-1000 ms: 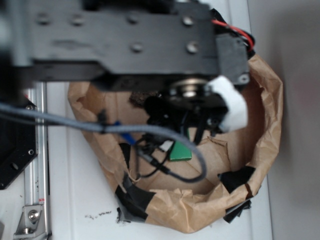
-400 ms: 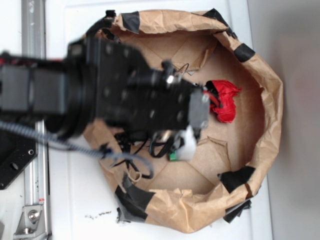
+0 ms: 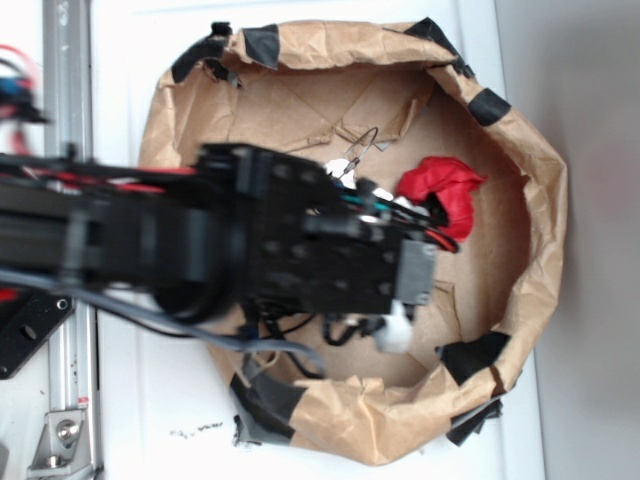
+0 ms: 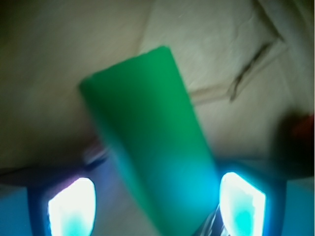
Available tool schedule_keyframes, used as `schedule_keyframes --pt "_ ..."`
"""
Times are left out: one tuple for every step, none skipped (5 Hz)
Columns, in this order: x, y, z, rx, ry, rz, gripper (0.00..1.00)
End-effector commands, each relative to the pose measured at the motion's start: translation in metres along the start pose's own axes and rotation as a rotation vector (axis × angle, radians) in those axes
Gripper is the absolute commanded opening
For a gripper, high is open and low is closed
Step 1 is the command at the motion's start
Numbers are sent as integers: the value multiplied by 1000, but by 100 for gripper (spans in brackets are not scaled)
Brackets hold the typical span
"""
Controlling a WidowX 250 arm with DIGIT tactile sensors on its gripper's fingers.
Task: Grab the green block.
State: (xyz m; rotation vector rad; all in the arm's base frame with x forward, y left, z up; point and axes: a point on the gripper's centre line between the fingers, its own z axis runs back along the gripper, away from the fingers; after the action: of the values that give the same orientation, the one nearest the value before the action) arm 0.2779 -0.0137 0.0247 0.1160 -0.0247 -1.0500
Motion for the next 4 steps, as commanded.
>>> schedule_keyframes --pt "35 2 -6 -7 -26 13 100" --pt "30 9 -4 -10 -5 130 0" --pt "13 17 -1 29 -3 383 0" --pt "-3 19 18 57 -52 631 0"
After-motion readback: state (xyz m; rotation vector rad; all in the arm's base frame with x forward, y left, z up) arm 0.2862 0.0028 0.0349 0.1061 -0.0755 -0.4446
